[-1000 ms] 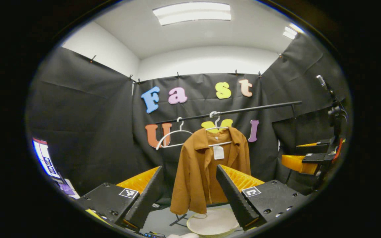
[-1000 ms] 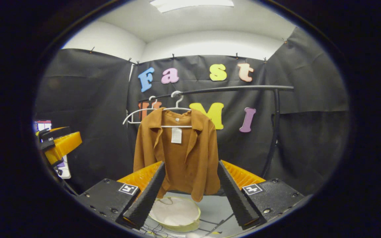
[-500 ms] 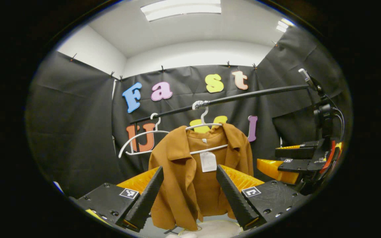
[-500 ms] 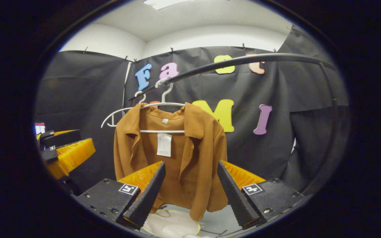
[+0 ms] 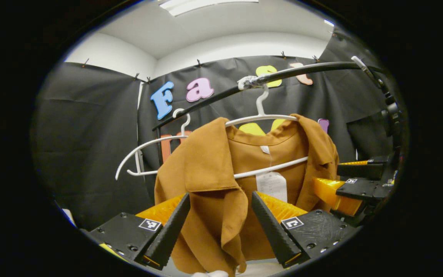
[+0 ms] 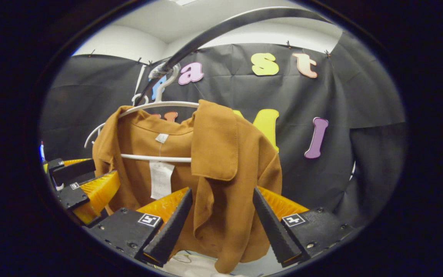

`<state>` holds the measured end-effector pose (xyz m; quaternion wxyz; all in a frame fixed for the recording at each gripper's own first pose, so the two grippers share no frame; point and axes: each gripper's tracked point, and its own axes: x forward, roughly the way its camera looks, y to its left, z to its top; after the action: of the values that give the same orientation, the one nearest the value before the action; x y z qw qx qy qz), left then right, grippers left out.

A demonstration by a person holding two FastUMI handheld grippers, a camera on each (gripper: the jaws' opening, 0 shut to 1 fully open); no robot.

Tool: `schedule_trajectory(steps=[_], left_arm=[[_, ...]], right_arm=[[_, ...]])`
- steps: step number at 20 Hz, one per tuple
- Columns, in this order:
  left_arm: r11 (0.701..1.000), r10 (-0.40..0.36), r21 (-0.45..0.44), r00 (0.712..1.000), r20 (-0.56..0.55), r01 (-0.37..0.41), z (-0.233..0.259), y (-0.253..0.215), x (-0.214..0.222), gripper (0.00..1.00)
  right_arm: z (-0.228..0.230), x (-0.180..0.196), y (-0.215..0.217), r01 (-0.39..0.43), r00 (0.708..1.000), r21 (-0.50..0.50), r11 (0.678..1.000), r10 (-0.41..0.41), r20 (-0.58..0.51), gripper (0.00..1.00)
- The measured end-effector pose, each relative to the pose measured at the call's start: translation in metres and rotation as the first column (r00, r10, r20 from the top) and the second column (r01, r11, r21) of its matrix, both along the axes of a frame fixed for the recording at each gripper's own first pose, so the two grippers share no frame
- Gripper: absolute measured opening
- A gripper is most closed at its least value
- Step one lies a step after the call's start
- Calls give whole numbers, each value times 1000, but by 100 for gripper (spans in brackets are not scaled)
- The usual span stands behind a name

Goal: Grasp the clothes on the hanger with both hands and then place them into the laundry hamper below.

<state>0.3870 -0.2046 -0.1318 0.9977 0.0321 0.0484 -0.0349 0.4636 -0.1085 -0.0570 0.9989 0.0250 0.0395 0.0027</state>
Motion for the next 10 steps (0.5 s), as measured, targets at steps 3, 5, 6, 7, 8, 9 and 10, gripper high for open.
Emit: schedule_trajectory(steps=[3, 5, 6, 7, 8, 9, 10], left_arm=[[999, 41, -3, 999, -4, -41, -7, 4, 20, 96], [998, 67, 4, 997, -27, -67, -16, 9, 29, 98], [998, 70, 1, 997, -37, -70, -21, 11, 30, 98], [997, 79, -1, 996, -37, -79, -21, 13, 31, 99], [996, 89, -1, 995, -36, -89, -21, 18, 32, 94], [995, 97, 1, 995, -34, -97, -22, 23, 32, 89], [995, 98, 3, 995, -35, -98, -22, 25, 32, 75]], right_arm=[[-5, 19, -1, 11, 1000, -14, 1000, -12, -10, 99], [-7, 29, -1, 12, 1000, -1, 1000, -12, -14, 99], [-10, 33, -2, 4, 1000, 2, 1000, -4, -23, 99], [-11, 38, -4, -8, 1000, 5, 1000, 8, -27, 92], [-12, 39, -4, -23, 999, 8, 1000, 24, -30, 88], [-11, 40, -3, -52, 998, 19, 998, 52, -26, 80], [-12, 43, -6, -69, 997, 35, 997, 70, -21, 75]])
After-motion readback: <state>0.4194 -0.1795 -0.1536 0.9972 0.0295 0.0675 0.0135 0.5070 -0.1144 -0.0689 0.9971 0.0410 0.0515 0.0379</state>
